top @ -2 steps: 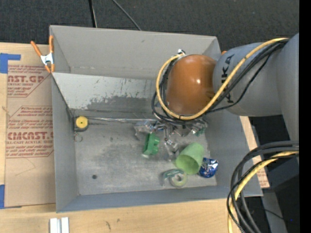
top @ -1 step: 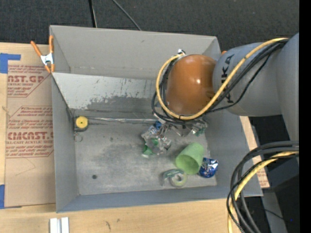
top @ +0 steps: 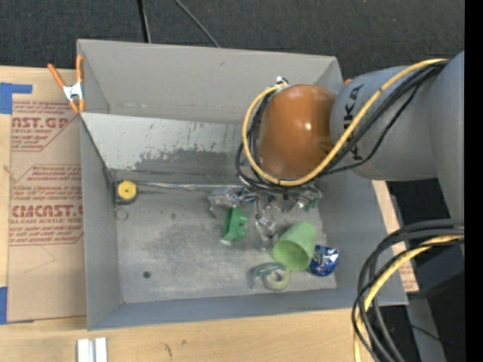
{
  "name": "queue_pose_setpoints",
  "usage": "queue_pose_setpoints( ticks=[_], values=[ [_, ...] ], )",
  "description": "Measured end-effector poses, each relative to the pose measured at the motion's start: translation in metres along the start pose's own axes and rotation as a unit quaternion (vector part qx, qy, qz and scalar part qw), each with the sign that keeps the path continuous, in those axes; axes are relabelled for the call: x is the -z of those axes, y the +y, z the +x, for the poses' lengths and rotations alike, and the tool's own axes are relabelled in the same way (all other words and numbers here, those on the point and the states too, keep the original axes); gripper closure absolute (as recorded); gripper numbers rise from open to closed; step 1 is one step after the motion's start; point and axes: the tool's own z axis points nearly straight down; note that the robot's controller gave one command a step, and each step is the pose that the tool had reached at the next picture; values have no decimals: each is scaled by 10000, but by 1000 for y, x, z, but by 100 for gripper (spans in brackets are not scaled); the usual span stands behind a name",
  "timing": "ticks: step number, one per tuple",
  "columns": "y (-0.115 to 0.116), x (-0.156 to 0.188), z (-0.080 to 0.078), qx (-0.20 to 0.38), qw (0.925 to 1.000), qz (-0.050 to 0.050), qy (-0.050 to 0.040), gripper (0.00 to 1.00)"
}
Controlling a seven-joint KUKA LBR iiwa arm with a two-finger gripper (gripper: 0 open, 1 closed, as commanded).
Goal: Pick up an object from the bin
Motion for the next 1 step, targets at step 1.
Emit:
queue_pose_setpoints(
  ticks=[1],
  values=[
    [0, 0, 0, 0, 10000, 0, 0, 100]
  ],
)
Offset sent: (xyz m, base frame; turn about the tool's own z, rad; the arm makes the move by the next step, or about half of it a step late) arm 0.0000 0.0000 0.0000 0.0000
